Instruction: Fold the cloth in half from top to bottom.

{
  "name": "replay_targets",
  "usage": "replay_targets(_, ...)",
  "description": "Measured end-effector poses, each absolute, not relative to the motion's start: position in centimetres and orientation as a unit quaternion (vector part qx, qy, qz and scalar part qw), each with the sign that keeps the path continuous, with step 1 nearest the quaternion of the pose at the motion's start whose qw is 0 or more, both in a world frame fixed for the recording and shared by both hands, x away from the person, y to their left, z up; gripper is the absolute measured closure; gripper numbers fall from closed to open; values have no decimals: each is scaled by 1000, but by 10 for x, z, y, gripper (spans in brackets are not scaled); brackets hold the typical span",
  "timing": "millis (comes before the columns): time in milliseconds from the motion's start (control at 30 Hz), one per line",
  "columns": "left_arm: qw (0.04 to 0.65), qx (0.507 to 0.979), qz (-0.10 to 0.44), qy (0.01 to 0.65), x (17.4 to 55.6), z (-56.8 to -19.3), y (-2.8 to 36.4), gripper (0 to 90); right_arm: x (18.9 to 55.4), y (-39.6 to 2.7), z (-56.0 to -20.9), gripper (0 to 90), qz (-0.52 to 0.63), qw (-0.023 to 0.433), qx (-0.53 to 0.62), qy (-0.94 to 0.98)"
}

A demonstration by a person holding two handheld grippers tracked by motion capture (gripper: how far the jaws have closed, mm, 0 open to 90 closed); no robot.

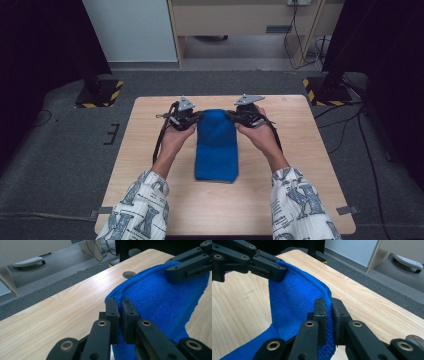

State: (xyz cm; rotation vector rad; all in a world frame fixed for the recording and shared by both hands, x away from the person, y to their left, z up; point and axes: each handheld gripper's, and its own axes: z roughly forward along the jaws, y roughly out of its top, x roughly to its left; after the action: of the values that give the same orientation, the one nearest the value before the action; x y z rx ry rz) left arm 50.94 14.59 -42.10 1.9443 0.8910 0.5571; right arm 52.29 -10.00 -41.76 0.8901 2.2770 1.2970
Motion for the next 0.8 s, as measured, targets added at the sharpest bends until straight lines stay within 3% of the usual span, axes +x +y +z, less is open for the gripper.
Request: replay_targets(800, 436, 806, 196, 348, 474, -432, 152, 859, 489, -108, -441, 820, 478, 157, 302, 810)
